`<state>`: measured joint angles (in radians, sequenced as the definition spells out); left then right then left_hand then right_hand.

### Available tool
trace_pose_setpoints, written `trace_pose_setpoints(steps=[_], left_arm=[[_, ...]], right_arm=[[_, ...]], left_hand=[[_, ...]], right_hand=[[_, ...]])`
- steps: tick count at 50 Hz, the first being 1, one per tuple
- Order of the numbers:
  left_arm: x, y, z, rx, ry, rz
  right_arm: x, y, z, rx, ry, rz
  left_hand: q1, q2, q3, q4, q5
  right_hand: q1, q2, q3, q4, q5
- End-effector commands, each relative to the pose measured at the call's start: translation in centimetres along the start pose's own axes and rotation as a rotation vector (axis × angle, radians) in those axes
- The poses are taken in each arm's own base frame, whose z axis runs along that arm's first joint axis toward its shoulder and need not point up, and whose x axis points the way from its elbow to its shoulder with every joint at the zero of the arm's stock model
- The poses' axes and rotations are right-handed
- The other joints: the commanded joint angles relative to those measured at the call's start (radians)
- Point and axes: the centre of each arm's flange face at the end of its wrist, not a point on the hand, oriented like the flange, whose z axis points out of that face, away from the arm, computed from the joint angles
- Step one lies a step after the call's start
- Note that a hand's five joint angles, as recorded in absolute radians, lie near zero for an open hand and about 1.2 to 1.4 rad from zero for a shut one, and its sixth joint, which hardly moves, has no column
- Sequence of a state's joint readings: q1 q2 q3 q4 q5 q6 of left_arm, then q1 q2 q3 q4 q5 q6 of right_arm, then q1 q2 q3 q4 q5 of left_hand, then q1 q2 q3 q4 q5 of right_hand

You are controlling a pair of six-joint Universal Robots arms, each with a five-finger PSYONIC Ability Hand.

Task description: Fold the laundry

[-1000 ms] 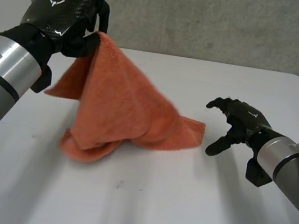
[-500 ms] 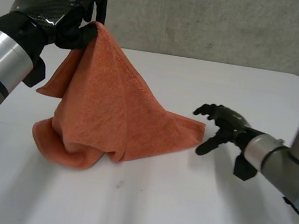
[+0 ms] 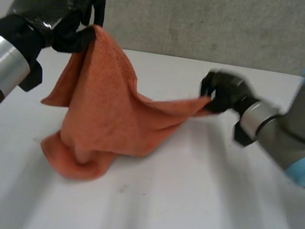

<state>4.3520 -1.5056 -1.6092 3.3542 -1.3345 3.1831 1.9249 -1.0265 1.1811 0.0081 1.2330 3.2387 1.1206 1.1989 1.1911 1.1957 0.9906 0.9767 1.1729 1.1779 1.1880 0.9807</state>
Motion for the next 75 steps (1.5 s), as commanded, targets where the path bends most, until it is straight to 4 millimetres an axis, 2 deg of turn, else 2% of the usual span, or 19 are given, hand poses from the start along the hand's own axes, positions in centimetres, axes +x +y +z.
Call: trace_pose_setpoints(steps=[1,4,13,17,23,25,28,29,30,33,36,37,40,44,47,61,64,69,75], left_arm=[[-0.7,6.6,0.2,-0.226,-0.009,0.026],[-0.5,9.5,-0.4,-0.343,0.009,0.068],[0.3,15.0,-2.4,-0.594,0.078,0.134],[0.4,16.8,-2.0,-0.625,0.093,0.128],[-0.3,17.5,2.6,-0.481,0.074,0.171],[-0.6,16.7,4.4,-0.395,0.06,0.19],[-1.7,13.0,8.6,-0.178,0.007,0.246],[-2.0,11.7,9.5,-0.121,-0.015,0.262],[-2.8,9.1,11.1,-0.011,-0.068,0.289],[-3.8,4.4,12.6,0.166,-0.161,0.316],[-4.6,-1.8,12.7,0.395,-0.25,0.345],[-4.7,-3.8,12.4,0.474,-0.27,0.354],[-4.6,-4.9,11.7,0.522,-0.277,0.36],[-4.7,-2.7,10.4,0.44,-0.269,0.358],[-4.2,0.0,8.9,0.34,-0.253,0.353],[-0.9,17.3,-0.2,-0.264,-0.125,0.266],[-0.6,19.4,-1.2,-0.36,-0.104,0.264],[-0.3,21.0,-2.9,-0.51,-0.071,0.267],[-0.1,20.9,-3.6,-0.559,-0.054,0.258]], right_arm=[[0.8,-8.2,-6.3,0.109,0.101,-0.334],[0.0,-7.9,-8.3,-0.009,0.096,-0.451],[-1.0,-1.5,-11.4,-0.444,-0.023,-0.653],[-0.5,1.3,-9.7,-0.524,-0.032,-0.65],[0.4,1.7,-5.2,-0.432,0.024,-0.711],[1.1,-0.1,-3.1,-0.311,0.097,-0.739],[1.9,-3.5,-0.9,-0.137,0.196,-0.769],[2.2,-6.6,0.0,-0.001,0.265,-0.778],[2.2,-8.0,0.3,0.067,0.297,-0.778],[2.0,-13.2,0.7,0.331,0.381,-0.762],[0.8,-16.9,-0.7,0.514,0.401,-0.744],[-0.2,-19.1,-2.3,0.614,0.404,-0.728],[-1.0,-20.3,-4.2,0.674,0.4,-0.706],[-1.3,-17.8,-5.1,0.603,0.342,-0.699],[-1.1,-14.4,-4.8,0.492,0.296,-0.691],[0.8,5.6,-4.5,-0.152,0.152,-0.552],[1.3,8.9,-4.1,-0.259,0.132,-0.527],[1.2,9.9,-4.5,-0.317,0.114,-0.516],[1.1,8.5,-5.0,-0.283,0.124,-0.514]], left_hand=[[0.276,0.197,0.205,0.201,0.231],[0.276,0.197,0.205,0.201,0.231],[0.276,0.197,0.205,0.201,0.231],[0.276,0.197,0.205,0.201,0.231],[0.276,0.197,0.205,0.201,0.231],[0.276,0.197,0.205,0.201,0.231],[0.276,0.197,0.205,0.201,0.231],[0.276,0.197,0.205,0.201,0.231],[0.276,0.197,0.205,0.201,0.231],[0.276,0.197,0.205,0.201,0.231],[0.276,0.197,0.205,0.201,0.231],[0.276,0.197,0.205,0.201,0.231],[0.276,0.197,0.205,0.201,0.231],[0.276,0.197,0.205,0.201,0.231],[0.276,0.197,0.205,0.201,0.231],[0.276,0.197,0.205,0.201,0.231],[0.276,0.197,0.205,0.201,0.231],[0.276,0.197,0.205,0.201,0.231],[0.109,0.03,0.038,0.034,0.064]], right_hand=[[0.42,0.223,0.218,0.208,0.241],[0.42,0.223,0.218,0.208,0.241],[0.42,0.223,0.218,0.208,0.241],[0.42,0.223,0.218,0.208,0.241],[0.42,0.223,0.218,0.208,0.241],[0.42,0.223,0.218,0.208,0.241],[0.42,0.223,0.218,0.208,0.241],[0.42,0.223,0.218,0.208,0.241],[0.42,0.223,0.218,0.208,0.241],[0.42,0.223,0.218,0.208,0.241],[0.42,0.223,0.218,0.208,0.241],[0.42,0.223,0.218,0.208,0.241],[0.42,0.223,0.218,0.208,0.241],[0.42,0.223,0.218,0.208,0.241],[0.42,0.223,0.218,0.208,0.241],[0.42,0.223,0.218,0.208,0.241],[0.42,0.223,0.218,0.208,0.241],[0.42,0.223,0.218,0.208,0.241],[0.42,0.223,0.218,0.208,0.241]])
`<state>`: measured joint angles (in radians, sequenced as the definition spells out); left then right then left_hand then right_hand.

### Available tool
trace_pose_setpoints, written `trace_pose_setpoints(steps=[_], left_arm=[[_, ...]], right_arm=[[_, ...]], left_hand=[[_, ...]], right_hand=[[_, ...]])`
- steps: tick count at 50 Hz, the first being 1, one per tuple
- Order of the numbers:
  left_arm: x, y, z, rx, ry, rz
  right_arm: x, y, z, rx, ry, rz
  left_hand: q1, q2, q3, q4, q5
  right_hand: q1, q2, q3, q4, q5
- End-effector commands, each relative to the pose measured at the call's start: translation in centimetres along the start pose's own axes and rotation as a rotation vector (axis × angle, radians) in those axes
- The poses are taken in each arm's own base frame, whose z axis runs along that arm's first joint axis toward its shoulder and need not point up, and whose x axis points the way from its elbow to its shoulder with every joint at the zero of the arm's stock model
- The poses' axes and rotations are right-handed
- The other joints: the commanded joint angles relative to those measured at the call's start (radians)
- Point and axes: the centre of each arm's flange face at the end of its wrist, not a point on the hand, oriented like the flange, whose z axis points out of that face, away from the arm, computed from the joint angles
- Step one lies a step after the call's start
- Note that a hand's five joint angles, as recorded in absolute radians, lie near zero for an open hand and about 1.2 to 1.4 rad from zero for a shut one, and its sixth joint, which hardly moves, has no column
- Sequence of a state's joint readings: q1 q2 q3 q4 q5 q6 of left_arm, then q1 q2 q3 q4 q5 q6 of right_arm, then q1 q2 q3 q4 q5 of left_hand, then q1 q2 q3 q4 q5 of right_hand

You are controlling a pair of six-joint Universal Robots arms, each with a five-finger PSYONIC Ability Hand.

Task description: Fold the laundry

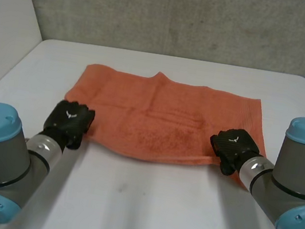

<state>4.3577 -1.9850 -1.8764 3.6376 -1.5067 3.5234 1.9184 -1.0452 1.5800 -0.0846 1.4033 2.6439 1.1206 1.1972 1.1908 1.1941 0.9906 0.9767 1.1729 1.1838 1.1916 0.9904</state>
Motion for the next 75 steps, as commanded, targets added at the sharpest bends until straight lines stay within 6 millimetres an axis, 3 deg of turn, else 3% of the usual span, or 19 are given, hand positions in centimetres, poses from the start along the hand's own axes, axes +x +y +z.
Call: trace_pose_setpoints(steps=[1,4,11,19,26,36,47,65,75], left_arm=[[0.4,0.3,-1.1,-0.087,0.045,0.003],[-0.1,-0.2,-1.2,-0.083,0.032,0.001],[-2.2,-1.1,-0.9,-0.056,-0.03,-0.017],[-3.1,-1.8,-1.0,-0.031,-0.059,-0.104],[-1.8,-2.0,-1.4,-0.024,0.027,-0.19],[1.2,-2.8,-2.8,-0.037,0.133,-0.231],[2.0,-2.8,-1.4,-0.012,0.033,-0.282],[2.2,-2.2,2.2,0.054,-0.048,-0.286],[-3.3,-1.8,4.4,0.118,-0.241,-0.286]], right_arm=[[0.6,-1.3,-1.0,0.037,0.01,0.006],[0.4,-1.4,-1.2,0.044,-0.005,0.01],[0.5,-1.2,-1.2,0.047,-0.005,0.036],[3.1,-2.7,-1.8,0.107,0.051,0.235],[4.4,-7.0,-4.2,0.257,0.045,0.259],[4.3,-12.7,-7.5,0.397,0.014,0.244],[2.9,-16.0,-10.0,0.451,-0.04,0.217],[3.8,-17.1,-12.7,0.502,-0.001,0.217],[4.9,-15.7,-12.1,0.459,0.028,0.232]], left_hand=[[-0.359,-0.436,-0.429,-0.433,-0.404],[-0.566,-0.642,-0.636,-0.639,-0.61],[-0.564,-0.64,-0.634,-0.637,-0.608],[-0.566,-0.643,-0.637,-0.64,-0.611],[-0.584,-0.661,-0.654,-0.658,-0.629],[-0.613,-0.69,-0.684,-0.687,-0.658],[-0.631,-0.708,-0.701,-0.705,-0.676],[-0.59,-0.667,-0.66,-0.663,-0.635],[-0.352,-0.429,-0.423,-0.426,-0.397]], right_hand=[[0.42,0.223,0.212,0.205,0.231],[0.42,0.223,0.212,0.205,0.231],[0.42,0.223,0.212,0.205,0.231],[0.42,0.223,0.212,0.205,0.231],[0.42,0.223,0.212,0.205,0.231],[0.42,0.223,0.212,0.205,0.231],[0.42,0.223,0.212,0.205,0.231],[0.42,0.223,0.212,0.205,0.231],[0.42,0.223,0.212,0.205,0.231]])
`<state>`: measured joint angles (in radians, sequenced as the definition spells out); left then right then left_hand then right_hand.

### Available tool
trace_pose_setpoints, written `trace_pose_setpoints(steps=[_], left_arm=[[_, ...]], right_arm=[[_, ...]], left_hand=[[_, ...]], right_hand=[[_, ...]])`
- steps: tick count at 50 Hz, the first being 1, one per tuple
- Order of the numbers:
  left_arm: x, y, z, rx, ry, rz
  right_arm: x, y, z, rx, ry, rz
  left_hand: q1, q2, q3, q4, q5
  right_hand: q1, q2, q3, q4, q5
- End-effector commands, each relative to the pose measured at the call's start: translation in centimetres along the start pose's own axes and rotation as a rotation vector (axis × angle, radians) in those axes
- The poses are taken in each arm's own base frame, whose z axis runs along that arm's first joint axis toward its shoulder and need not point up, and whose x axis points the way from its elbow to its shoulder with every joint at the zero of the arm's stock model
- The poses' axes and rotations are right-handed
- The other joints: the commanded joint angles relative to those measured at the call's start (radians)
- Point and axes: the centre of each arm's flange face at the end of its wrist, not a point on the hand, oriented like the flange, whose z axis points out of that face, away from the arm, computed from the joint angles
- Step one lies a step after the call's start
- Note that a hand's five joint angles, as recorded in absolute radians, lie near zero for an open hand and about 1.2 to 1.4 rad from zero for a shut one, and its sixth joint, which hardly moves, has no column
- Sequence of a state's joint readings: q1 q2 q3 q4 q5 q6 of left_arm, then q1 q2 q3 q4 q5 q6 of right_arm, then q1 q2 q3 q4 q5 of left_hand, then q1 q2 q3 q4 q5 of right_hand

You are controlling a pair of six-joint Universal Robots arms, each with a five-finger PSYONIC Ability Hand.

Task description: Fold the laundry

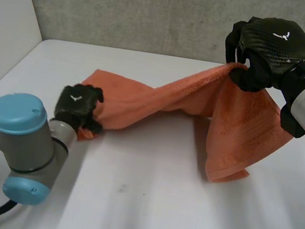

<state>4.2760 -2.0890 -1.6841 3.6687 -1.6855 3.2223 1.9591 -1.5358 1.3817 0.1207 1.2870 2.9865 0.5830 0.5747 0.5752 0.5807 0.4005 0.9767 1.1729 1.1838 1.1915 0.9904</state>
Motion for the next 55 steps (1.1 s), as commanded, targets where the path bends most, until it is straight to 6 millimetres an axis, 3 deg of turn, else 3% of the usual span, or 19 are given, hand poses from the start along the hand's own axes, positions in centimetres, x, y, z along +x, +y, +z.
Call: trace_pose_setpoints(steps=[1,5,12,14,19,25,30,33,34,40,45,46,48,49,50,53,54,55], left_arm=[[-3.8,-0.4,1.8,0.04,-0.12,0.011],[-5.2,-0.2,2.2,0.027,-0.152,0.037],[-5.3,0.2,1.3,-0.02,-0.128,0.118],[-5.3,-0.1,0.7,-0.023,-0.121,0.132],[-5.3,-2.2,-1.4,0.0,-0.099,0.18],[-5.9,-3.3,-3.4,-0.021,-0.082,0.286],[-6.7,-2.0,-4.9,-0.161,-0.033,0.434],[-6.6,-1.0,-6.1,-0.269,0.031,0.518],[-6.6,-0.7,-6.4,-0.297,0.048,0.535],[-6.3,0.0,-7.6,-0.417,0.124,0.607],[-6.1,0.3,-5.4,-0.379,0.126,0.632],[-6.0,0.2,-4.2,-0.347,0.119,0.641],[-5.8,-0.4,-2.7,-0.292,0.104,0.65],[-5.8,-0.8,-1.8,-0.26,0.096,0.656],[-5.6,-1.8,0.1,-0.184,0.07,0.67],[-5.3,-4.5,3.0,-0.036,0.025,0.686],[-5.1,-7.1,4.8,0.078,-0.021,0.689],[-5.1,-7.2,4.8,0.079,-0.022,0.689]], right_arm=[[1.1,1.2,0.0,-0.036,0.032,0.007],[1.2,1.8,-0.1,-0.057,0.032,0.012],[1.3,2.7,-0.2,-0.08,0.031,0.017],[1.5,2.9,-0.1,-0.086,0.036,0.012],[2.3,3.9,-0.1,-0.137,0.05,0.015],[1.6,8.4,0.0,-0.352,-0.036,-0.052],[1.1,12.1,-1.4,-0.572,-0.127,-0.181],[0.8,13.0,-1.8,-0.632,-0.167,-0.207],[0.6,14.4,-2.5,-0.728,-0.22,-0.23],[0.6,16.5,-3.3,-0.891,-0.279,-0.289],[1.4,16.3,-2.0,-0.858,-0.222,-0.346],[2.4,16.0,-0.1,-0.788,-0.167,-0.372],[3.1,15.9,1.3,-0.743,-0.132,-0.382],[3.9,15.4,3.0,-0.686,-0.092,-0.388],[3.9,15.4,3.0,-0.685,-0.091,-0.388],[5.8,12.8,6.3,-0.54,0.017,-0.398],[5.8,12.8,6.3,-0.54,0.018,-0.398],[7.0,10.6,7.9,-0.444,0.093,-0.408]], left_hand=[[0.209,0.217,0.216,0.211,0.217],[0.402,0.411,0.41,0.405,0.41],[0.467,0.475,0.475,0.469,0.475],[0.473,0.481,0.481,0.475,0.481],[0.813,0.821,0.82,0.815,0.82],[0.813,0.822,0.821,0.816,0.821],[0.813,0.822,0.821,0.816,0.821],[0.813,0.822,0.821,0.816,0.821],[0.813,0.822,0.821,0.816,0.821],[0.813,0.822,0.821,0.816,0.821],[0.813,0.822,0.821,0.816,0.821],[0.813,0.822,0.821,0.816,0.821],[0.813,0.822,0.821,0.816,0.821],[0.813,0.822,0.821,0.816,0.821],[0.813,0.822,0.821,0.816,0.821],[0.813,0.822,0.821,0.816,0.821],[0.813,0.822,0.821,0.816,0.821],[0.813,0.822,0.821,0.816,0.821]], right_hand=[[0.42,0.223,0.212,0.205,0.231],[0.42,0.223,0.212,0.205,0.231],[0.42,0.223,0.212,0.205,0.231],[0.42,0.223,0.212,0.205,0.231],[0.42,0.223,0.212,0.205,0.231],[0.42,0.223,0.212,0.205,0.231],[0.42,0.223,0.212,0.205,0.231],[0.42,0.223,0.212,0.205,0.231],[0.42,0.223,0.212,0.205,0.231],[0.42,0.223,0.212,0.205,0.231],[0.42,0.223,0.212,0.205,0.231],[0.42,0.223,0.212,0.205,0.231],[0.42,0.223,0.212,0.205,0.231],[0.42,0.223,0.212,0.205,0.231],[0.42,0.223,0.212,0.205,0.231],[0.42,0.223,0.212,0.205,0.231],[0.42,0.223,0.212,0.205,0.231],[0.42,0.223,0.212,0.205,0.231]])
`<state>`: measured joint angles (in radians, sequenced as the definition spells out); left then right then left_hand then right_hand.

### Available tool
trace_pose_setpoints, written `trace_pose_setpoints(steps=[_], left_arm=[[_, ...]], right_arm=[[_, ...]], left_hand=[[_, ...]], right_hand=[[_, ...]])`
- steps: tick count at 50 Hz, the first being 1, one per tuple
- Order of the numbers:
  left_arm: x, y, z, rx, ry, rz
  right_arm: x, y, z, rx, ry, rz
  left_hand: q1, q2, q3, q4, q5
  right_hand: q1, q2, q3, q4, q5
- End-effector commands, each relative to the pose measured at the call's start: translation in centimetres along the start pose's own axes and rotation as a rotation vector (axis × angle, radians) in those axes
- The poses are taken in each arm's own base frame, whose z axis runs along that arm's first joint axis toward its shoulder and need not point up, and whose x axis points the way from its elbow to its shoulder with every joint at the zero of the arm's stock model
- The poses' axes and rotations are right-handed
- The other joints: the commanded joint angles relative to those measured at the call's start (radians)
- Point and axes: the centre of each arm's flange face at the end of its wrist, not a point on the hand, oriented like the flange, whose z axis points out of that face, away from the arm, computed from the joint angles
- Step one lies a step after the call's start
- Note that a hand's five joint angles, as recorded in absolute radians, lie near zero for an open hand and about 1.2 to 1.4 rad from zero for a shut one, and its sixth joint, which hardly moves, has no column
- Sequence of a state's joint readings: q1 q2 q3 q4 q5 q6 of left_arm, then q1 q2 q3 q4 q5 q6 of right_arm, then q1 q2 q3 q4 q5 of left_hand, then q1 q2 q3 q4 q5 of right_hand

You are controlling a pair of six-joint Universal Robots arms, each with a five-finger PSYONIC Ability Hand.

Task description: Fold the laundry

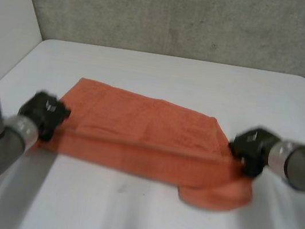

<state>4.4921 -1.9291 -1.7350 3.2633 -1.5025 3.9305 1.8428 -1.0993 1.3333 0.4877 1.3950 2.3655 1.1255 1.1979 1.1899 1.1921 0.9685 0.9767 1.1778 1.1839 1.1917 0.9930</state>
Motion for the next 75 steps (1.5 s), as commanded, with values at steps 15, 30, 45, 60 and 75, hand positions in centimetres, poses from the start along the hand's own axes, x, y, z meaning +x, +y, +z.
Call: trace_pose_setpoints(steps=[15,30,45,60,75], left_arm=[[-15.5,-19.5,1.8,0.864,-0.713,-0.001],[-3.3,-5.9,5.4,0.445,-0.324,-0.026],[2.4,-0.1,3.8,0.283,-0.124,-0.028],[1.4,1.0,3.4,0.246,-0.145,-0.046],[1.4,1.1,3.5,0.243,-0.143,-0.05]], right_arm=[[12.4,-16.7,-10.8,0.895,0.764,0.062],[3.8,-5.6,1.7,0.438,0.409,0.131],[-1.5,1.7,6.6,0.163,0.166,0.206],[2.8,3.5,3.9,0.274,0.122,0.546],[5.1,6.2,3.9,0.223,0.158,0.609]], left_hand=[[0.271,0.198,0.206,0.204,0.253],[0.271,0.198,0.206,0.204,0.253],[0.271,0.198,0.206,0.204,0.253],[0.271,0.198,0.206,0.204,0.253],[0.271,0.198,0.206,0.204,0.253]], right_hand=[[0.42,0.218,0.212,0.205,0.229],[0.42,0.218,0.212,0.205,0.229],[0.42,0.218,0.212,0.205,0.229],[-0.261,-0.462,-0.468,-0.476,-0.451],[-0.19,-0.391,-0.397,-0.405,-0.381]])
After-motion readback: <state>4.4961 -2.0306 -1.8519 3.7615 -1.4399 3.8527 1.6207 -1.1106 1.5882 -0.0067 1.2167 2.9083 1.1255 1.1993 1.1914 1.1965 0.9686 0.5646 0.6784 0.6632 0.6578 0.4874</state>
